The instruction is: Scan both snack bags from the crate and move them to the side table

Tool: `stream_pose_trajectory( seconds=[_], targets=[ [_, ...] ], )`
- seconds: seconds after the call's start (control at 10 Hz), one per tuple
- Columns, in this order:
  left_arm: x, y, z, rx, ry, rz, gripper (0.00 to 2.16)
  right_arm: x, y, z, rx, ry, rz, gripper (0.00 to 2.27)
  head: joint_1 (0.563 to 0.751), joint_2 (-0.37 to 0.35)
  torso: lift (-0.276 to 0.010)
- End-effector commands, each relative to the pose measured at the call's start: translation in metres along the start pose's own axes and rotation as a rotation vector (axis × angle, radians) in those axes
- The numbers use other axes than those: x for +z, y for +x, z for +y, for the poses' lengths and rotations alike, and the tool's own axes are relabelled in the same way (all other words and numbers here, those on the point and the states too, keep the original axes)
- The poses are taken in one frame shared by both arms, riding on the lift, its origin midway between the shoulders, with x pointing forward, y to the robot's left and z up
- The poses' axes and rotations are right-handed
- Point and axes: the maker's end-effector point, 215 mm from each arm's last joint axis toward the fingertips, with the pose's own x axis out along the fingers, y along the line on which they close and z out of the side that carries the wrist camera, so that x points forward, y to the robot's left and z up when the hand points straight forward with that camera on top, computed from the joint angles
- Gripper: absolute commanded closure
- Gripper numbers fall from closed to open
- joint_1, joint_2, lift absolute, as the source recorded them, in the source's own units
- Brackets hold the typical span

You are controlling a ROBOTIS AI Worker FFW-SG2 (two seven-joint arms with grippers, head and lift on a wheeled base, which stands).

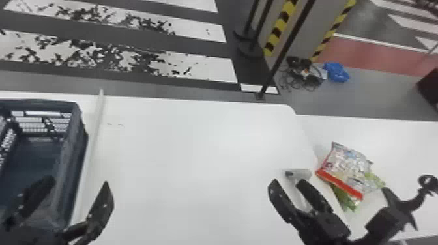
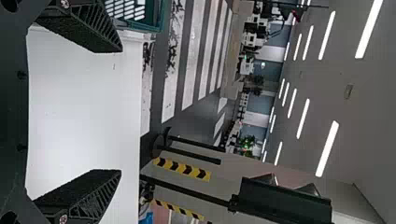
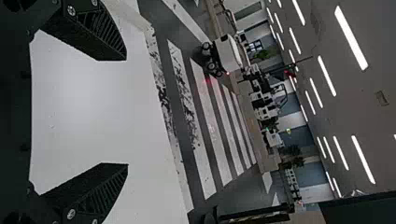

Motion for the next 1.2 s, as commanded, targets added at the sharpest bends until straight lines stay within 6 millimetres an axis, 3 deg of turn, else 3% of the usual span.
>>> stream_pose_trajectory(
  seconds=[0.0, 1.1],
  targets=[
    [0.0, 0.001, 0.0, -0.001, 0.001, 0.0, 0.07, 0.0, 0.002, 0.002, -0.01, 0.0, 0.0, 0.12, 0.695, -0.298, -0.029],
    [-0.002, 0.006, -0.005, -0.004, 0.0, 0.013, 0.07, 0.012, 0.001, 0.006, -0.045, -0.033, -0.061, 0.12, 0.695, -0.297, -0.029]
  ],
)
